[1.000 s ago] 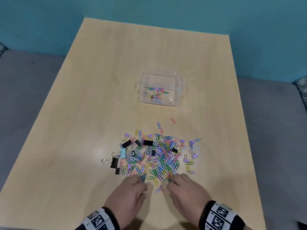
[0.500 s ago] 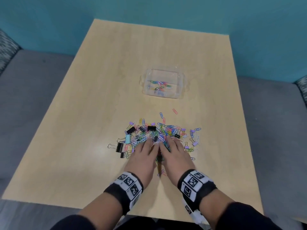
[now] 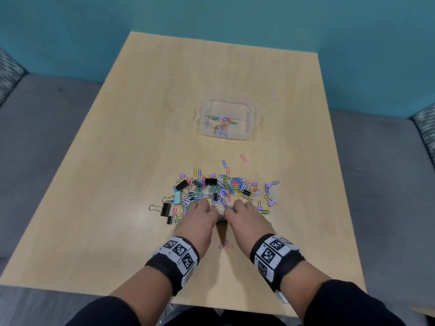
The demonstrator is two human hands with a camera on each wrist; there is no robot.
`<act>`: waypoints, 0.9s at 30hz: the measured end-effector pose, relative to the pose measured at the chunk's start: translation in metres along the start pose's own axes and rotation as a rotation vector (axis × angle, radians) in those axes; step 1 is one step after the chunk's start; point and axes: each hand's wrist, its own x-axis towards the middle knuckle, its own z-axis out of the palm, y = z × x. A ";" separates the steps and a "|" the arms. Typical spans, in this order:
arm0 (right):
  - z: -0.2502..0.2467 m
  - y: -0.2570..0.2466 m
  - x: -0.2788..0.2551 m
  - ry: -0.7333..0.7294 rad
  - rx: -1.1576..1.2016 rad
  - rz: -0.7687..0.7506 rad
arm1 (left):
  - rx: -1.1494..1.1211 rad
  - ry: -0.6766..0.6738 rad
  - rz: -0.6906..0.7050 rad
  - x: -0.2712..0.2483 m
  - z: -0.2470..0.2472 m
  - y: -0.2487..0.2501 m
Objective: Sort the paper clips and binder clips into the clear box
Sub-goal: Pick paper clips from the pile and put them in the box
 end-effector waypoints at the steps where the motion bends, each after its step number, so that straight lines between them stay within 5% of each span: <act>1: -0.001 0.001 0.000 0.001 0.001 0.000 | -0.010 0.007 -0.002 0.000 -0.001 -0.001; 9: -0.006 0.008 0.002 -0.004 0.060 -0.056 | -0.032 0.009 0.025 0.004 -0.011 -0.004; 14: -0.004 0.018 0.008 -0.026 0.128 -0.044 | -0.158 0.005 -0.072 0.007 -0.021 -0.009; 20: -0.034 0.036 0.015 -0.129 0.360 -0.048 | -0.445 -0.121 -0.145 0.014 -0.062 -0.012; 23: -0.059 0.049 0.025 -0.215 0.681 0.053 | -0.864 -0.203 -0.290 0.028 -0.084 -0.019; 27: -0.092 0.070 0.053 -0.202 1.024 0.131 | -1.184 -0.131 -0.388 0.060 -0.110 -0.030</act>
